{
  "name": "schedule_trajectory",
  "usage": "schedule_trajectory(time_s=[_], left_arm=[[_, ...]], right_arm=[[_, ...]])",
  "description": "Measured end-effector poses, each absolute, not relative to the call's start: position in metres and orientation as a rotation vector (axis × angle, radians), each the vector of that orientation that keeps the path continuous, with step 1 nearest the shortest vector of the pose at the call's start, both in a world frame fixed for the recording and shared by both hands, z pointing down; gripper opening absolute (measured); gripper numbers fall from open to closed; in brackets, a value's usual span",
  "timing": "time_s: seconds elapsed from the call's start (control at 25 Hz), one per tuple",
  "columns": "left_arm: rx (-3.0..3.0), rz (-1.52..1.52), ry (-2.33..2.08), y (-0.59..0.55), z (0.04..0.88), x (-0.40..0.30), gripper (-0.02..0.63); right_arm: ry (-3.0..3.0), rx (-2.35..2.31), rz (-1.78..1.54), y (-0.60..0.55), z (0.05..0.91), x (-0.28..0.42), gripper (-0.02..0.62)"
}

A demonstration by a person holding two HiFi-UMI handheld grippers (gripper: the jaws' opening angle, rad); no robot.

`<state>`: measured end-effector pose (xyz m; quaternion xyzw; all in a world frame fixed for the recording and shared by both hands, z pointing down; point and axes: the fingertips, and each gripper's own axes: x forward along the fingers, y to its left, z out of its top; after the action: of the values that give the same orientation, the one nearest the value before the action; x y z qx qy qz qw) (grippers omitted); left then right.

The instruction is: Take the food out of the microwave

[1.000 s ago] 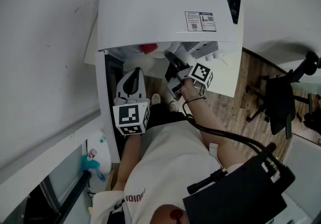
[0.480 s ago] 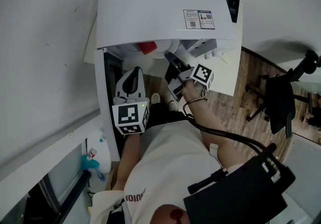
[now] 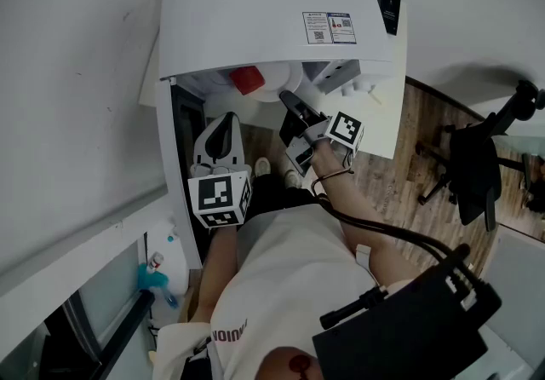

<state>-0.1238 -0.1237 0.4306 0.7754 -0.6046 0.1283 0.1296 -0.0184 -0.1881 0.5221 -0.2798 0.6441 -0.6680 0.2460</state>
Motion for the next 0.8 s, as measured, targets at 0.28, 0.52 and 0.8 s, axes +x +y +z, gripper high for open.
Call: schedule_trajectory(time_s=[0.28, 0.52, 0.8], left_arm=[[2.262, 0.374, -1.771, -0.114, 0.421, -0.115, 0.014], [2.263, 0.379, -1.786, -0.107, 0.418, -0.11, 0.014], [2.276, 0.381, -1.796, -0.103, 0.414, -0.101, 0.014]], right_arm=[[1.774, -0.716, -1.796, -0.176, 0.505, -0.009, 0.026], [1.79, -0.691, -1.792, -0.168, 0.498, -0.002, 0.026], [1.799, -0.661, -1.787, -0.159, 0.49, 0.007, 0.026]])
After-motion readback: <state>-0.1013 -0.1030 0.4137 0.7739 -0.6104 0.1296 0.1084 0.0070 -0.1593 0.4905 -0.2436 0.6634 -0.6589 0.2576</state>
